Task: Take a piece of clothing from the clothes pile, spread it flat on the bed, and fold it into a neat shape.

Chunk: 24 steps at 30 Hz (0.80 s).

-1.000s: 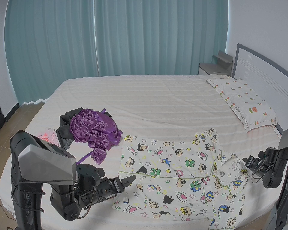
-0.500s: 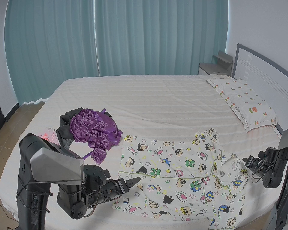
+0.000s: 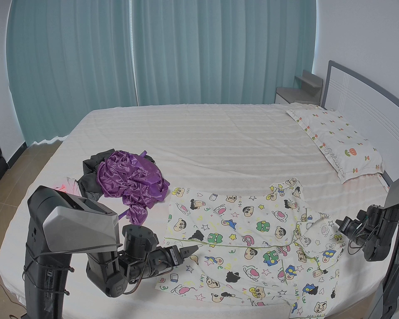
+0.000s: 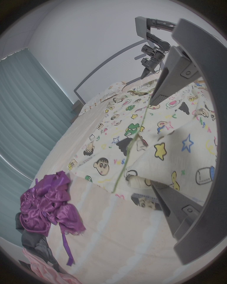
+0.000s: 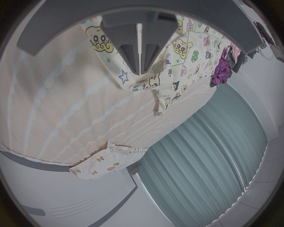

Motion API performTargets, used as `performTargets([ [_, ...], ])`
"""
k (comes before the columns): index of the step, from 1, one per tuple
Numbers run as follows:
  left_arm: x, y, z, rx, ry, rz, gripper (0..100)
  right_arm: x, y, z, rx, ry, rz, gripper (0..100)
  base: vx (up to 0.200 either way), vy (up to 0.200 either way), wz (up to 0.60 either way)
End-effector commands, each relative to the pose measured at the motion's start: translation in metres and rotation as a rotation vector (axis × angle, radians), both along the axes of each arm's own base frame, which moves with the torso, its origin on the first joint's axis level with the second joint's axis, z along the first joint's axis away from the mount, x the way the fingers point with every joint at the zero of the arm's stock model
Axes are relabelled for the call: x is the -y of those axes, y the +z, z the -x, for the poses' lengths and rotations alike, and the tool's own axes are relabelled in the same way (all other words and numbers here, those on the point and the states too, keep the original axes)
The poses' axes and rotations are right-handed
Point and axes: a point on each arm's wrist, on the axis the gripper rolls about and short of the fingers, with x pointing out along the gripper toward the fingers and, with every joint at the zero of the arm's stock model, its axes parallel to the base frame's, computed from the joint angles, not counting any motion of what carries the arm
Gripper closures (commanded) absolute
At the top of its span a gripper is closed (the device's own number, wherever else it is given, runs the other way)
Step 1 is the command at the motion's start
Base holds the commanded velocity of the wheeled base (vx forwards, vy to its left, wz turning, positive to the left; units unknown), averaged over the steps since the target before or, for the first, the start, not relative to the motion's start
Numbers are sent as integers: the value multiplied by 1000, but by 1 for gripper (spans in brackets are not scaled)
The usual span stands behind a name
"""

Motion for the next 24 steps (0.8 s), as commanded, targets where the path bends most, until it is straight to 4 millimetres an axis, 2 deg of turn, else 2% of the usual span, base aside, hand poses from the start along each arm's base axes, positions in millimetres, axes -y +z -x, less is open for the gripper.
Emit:
performTargets([
  [1, 7, 0, 1, 4, -18, 4, 0, -1, -2, -1, 6, 3, 5, 100, 0, 0, 0],
  [15, 7, -8, 7, -51, -64, -145, 0, 0, -2, 0, 4, 5, 15, 100, 0, 0, 0],
  [18, 14, -3, -4, -9, -60, -123, 0, -1, -2, 0, 2, 7, 16, 100, 0, 0, 0],
  [24, 16, -4, -9, -15, -86, -146, 0, -1, -2, 0, 2, 7, 16, 100, 0, 0, 0],
])
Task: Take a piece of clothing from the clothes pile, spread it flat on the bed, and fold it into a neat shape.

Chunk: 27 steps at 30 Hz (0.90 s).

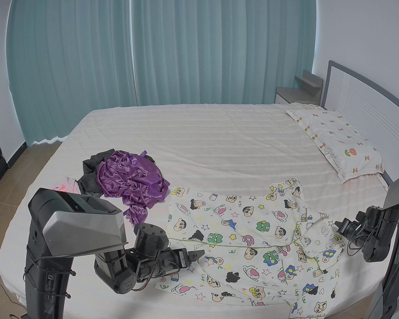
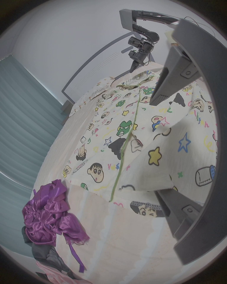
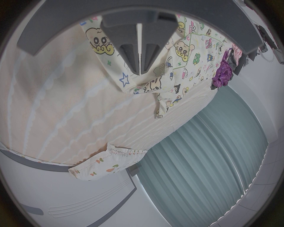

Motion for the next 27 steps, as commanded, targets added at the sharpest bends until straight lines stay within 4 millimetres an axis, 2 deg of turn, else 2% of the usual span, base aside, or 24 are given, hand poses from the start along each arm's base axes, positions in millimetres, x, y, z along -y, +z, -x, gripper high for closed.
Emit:
performTargets([
  [1, 0, -2, -2, -8, -43, -50, 0, 0, 1, 0, 14, 1, 6, 100, 0, 0, 0],
  [7, -5, -3, -3, -46, -96, -145, 0, 0, 1, 0, 13, 1, 5, 100, 0, 0, 0],
  [13, 3, 3, -11, -30, -145, -77, 0, -2, 0, 0, 8, 5, 4, 100, 0, 0, 0],
  [20, 12, 11, -25, -32, -88, 10, 0, -2, -1, 0, 7, 5, 5, 100, 0, 0, 0],
  [27, 15, 12, -39, 7, -64, 20, 0, -2, -1, 0, 6, 5, 5, 100, 0, 0, 0],
])
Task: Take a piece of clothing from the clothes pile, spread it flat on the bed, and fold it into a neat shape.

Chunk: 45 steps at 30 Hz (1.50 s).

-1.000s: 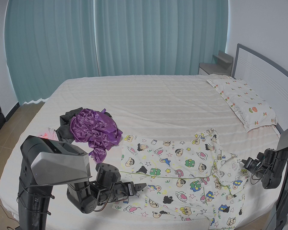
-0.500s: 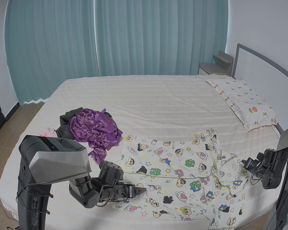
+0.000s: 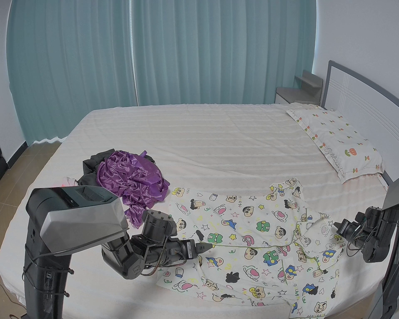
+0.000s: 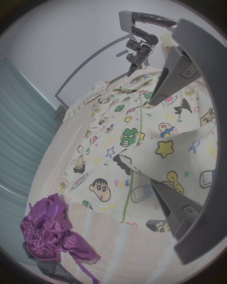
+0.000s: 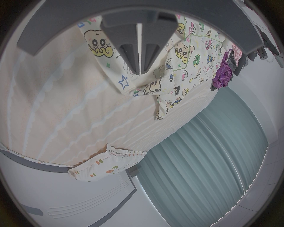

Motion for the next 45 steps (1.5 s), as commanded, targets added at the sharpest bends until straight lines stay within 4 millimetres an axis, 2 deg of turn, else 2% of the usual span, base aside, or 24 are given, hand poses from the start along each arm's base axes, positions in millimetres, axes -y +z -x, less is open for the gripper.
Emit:
performTargets([
  [1, 2, 0, -9, 25, 16, 11, 0, 0, 1, 0, 14, 0, 5, 100, 0, 0, 0],
  [3, -2, 7, -17, 57, 53, 16, 0, 0, -1, -1, 10, 0, 3, 100, 0, 0, 0],
  [7, -9, 13, -20, 78, 101, 9, 0, 0, -1, -1, 10, 0, 3, 100, 0, 0, 0],
  [14, -21, 3, -16, 33, 118, -16, 0, 0, -1, 0, 8, 0, 3, 100, 0, 0, 0],
  [21, -27, -11, 12, -34, 70, -83, 0, 0, -1, -1, 10, 0, 3, 100, 0, 0, 0],
  [27, -30, -15, 25, 49, -79, -84, 0, 0, -1, 0, 8, 5, 10, 100, 0, 0, 0],
  [32, -21, -18, 37, 69, -176, -59, 0, 0, -1, 0, 7, 5, 9, 100, 0, 0, 0],
  [39, -16, -23, 36, 103, -189, -68, 0, -1, -1, 0, 7, 9, 10, 100, 0, 0, 0],
  [45, -32, -23, 29, 110, -119, -88, 0, -3, -1, 1, 3, 16, 17, 100, 0, 0, 0],
])
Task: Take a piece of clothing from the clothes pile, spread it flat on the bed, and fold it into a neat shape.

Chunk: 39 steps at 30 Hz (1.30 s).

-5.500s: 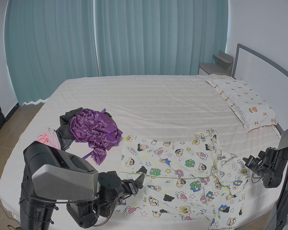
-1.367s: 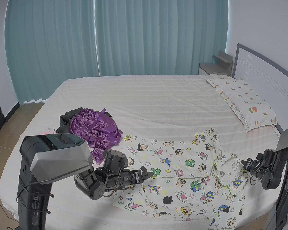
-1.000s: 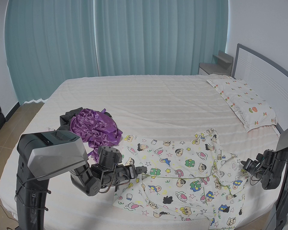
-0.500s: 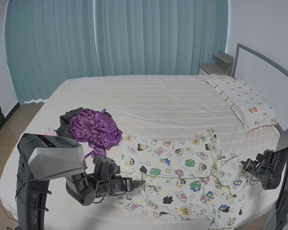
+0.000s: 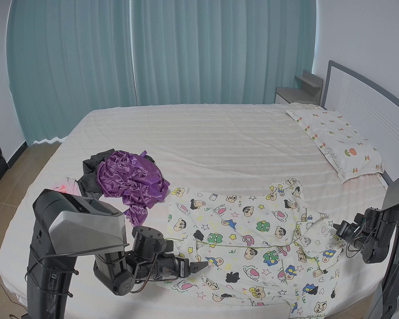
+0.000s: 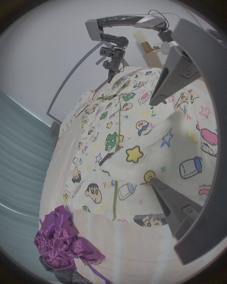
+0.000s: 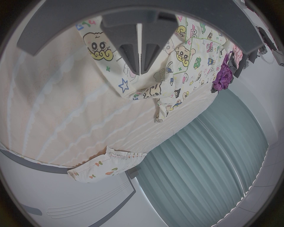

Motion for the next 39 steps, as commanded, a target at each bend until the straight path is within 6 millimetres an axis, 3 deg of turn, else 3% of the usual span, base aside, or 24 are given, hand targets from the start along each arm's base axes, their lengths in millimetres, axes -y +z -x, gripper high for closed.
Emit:
performTargets([
  [1, -16, -3, -5, -10, 47, -16, 0, 0, 2, -1, 17, 0, 7, 100, 0, 0, 0],
  [10, -41, -10, 5, 3, -49, -60, 0, 0, 2, -1, 17, 2, 7, 100, 0, 0, 0],
  [26, -48, -17, 24, 28, -179, -63, 0, 0, 1, 0, 13, 2, 5, 100, 0, 0, 0],
  [39, -41, -19, 12, 81, -198, -77, 0, -2, -1, -1, 7, 9, 4, 100, 0, 0, 0],
])
